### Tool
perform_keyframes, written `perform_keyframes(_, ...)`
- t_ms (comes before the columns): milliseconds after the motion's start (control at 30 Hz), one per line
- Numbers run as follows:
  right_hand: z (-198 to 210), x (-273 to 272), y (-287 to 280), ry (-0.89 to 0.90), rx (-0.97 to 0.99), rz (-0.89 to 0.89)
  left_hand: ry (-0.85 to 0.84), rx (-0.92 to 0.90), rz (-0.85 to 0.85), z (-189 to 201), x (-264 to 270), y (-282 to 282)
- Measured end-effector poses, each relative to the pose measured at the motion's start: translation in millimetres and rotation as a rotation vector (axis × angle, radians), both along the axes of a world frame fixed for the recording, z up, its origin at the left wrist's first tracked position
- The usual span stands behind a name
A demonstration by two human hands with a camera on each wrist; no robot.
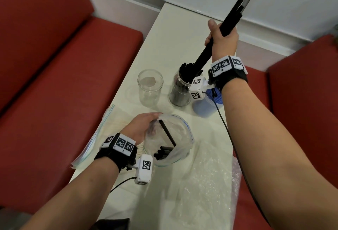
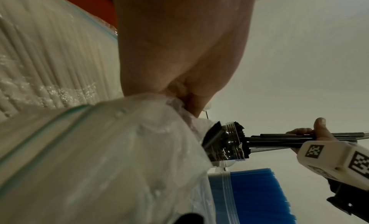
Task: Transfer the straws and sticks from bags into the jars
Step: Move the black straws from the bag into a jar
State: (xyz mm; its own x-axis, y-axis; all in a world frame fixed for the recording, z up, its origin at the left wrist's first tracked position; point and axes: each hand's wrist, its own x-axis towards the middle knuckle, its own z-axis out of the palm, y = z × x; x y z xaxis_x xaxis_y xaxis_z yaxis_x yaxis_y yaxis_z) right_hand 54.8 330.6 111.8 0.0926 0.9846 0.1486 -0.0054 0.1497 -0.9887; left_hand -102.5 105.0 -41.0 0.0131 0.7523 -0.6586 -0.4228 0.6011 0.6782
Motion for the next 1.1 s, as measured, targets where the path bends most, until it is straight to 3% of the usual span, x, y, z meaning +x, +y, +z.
perform_keyframes(433,-36,2,-15,-0.032,0.018,0.049,0.013,0.003,-0.001,-3,5,2)
perform_keyframes(633,-34,3,-19,0.066,0.036,-0.074,0.008,-0.002,-0.001,-1,5,1)
perform_keyframes(867,-57,-1,-34,-0.149,-0.117,0.117,-0.009,0.008,-0.008,2,5,-2)
perform_keyframes(1100,-32,-2,-27,-0.106,-0.031,0.099,-0.005,0.009,-0.005,3,3,-5)
